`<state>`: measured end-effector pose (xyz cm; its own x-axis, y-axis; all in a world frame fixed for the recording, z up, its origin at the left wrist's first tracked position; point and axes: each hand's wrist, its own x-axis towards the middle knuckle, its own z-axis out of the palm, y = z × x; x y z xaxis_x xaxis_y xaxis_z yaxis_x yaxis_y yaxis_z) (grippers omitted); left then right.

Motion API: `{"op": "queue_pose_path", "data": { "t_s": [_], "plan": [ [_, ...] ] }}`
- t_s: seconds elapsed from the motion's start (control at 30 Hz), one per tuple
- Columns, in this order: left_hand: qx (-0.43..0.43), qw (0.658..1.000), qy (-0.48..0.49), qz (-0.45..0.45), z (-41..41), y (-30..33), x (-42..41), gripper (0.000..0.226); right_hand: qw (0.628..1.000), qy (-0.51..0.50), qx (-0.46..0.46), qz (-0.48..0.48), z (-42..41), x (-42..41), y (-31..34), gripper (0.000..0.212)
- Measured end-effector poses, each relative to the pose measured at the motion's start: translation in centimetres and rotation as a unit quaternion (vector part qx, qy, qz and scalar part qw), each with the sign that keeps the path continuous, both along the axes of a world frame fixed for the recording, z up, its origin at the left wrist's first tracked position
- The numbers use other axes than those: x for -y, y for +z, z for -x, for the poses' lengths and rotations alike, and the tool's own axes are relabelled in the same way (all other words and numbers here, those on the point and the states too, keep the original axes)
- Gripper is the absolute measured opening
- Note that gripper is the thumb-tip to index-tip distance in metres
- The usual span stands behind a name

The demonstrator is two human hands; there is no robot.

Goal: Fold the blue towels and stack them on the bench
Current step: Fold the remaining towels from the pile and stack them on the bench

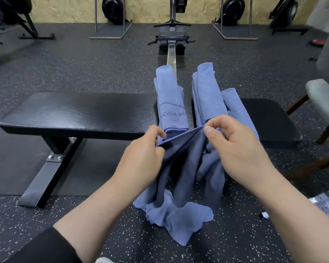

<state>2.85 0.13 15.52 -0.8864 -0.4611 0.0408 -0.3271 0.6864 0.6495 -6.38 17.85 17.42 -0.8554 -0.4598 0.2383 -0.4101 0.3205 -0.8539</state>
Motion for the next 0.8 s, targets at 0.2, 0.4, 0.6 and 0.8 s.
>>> {"op": "queue_pose_path", "data": {
  "t_s": [0.2, 0.4, 0.6, 0.8],
  "plan": [
    [-0.056, 0.995, 0.051, -0.071, 0.0, -0.3, 1.9, 0.021, 0.999, -0.048, 0.023, -0.006, 1.2, -0.8, -0.3, 0.015],
    [-0.079, 0.977, -0.030, -0.198, 0.2, 0.0, 0.7, 0.020, 0.981, 0.041, 0.039, -0.186, 0.8, -0.8, -0.9, 0.023],
    [-0.078, 0.967, -0.124, -0.207, 0.7, 0.4, -1.3, 0.014, 0.977, 0.142, 0.025, -0.156, -0.4, 0.3, -1.3, 0.027],
    [-0.065, 0.982, -0.113, -0.134, 0.5, 0.1, -0.7, 0.012, 0.977, 0.119, 0.005, -0.176, -0.2, 0.2, -1.0, 0.021]
  ]
}}
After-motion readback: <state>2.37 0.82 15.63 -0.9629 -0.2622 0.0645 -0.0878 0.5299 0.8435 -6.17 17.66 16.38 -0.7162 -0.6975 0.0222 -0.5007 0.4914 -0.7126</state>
